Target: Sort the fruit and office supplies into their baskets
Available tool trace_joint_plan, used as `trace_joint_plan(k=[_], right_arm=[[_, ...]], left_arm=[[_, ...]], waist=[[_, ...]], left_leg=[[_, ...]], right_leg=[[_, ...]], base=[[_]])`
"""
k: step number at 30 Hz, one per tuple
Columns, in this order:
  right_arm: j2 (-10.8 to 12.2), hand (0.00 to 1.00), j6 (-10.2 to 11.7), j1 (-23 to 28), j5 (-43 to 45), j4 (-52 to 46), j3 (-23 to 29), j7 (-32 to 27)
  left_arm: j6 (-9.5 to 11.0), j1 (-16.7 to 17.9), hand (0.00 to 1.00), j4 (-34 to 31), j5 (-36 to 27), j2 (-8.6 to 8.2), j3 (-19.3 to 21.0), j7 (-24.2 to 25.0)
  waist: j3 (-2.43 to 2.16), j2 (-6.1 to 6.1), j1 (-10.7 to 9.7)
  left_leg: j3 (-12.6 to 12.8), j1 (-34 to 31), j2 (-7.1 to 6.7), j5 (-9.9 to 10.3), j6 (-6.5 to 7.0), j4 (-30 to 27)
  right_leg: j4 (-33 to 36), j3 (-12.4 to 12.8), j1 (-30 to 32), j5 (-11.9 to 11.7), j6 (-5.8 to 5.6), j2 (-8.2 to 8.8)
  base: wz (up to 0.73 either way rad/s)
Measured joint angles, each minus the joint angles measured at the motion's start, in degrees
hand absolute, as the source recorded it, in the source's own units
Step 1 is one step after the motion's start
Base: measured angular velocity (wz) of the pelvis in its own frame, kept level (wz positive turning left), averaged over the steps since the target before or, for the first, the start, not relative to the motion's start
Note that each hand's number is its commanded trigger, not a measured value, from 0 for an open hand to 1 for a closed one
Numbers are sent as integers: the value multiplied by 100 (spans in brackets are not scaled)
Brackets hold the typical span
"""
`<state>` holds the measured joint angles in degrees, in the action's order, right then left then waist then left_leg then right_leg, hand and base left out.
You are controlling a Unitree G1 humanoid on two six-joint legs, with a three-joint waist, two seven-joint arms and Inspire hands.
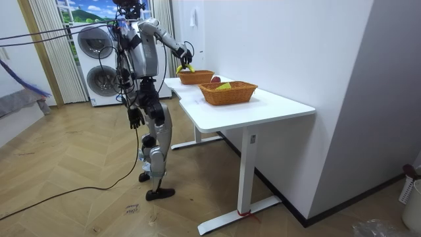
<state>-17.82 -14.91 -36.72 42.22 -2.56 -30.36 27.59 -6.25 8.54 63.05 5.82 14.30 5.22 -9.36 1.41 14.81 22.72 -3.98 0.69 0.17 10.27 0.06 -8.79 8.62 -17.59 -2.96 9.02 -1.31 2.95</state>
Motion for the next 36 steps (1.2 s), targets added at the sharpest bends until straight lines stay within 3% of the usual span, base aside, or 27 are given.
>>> trace_joint_plan(k=[9, 28, 36], right_arm=[[-19, 0, 45, 0, 113, 192, 0, -63], [-87, 0, 204, 0, 132, 166, 15, -75], [-223, 0, 307, 0, 103, 149, 85, -195]], left_arm=[[-55, -23, 0, -42, 126, -8, -1, 9], [-71, -26, 0, -125, 396, -7, 13, 2], [-73, -89, 0, -122, 403, -33, 50, -12]], waist=[[35, -47, -42], [2, -85, -195], [-3, -96, -221]], left_leg=[[1, -35, 1, 1, 0, 15], [17, -35, 0, 0, -1, -22], [27, -34, -1, 1, -1, -64]], right_leg=[[-2, 3, 21, 0, 0, -5], [-5, 14, 18, 0, 0, -5], [-1, -3, 4, -9, 14, -2]], base=[[0], [0], [0]])
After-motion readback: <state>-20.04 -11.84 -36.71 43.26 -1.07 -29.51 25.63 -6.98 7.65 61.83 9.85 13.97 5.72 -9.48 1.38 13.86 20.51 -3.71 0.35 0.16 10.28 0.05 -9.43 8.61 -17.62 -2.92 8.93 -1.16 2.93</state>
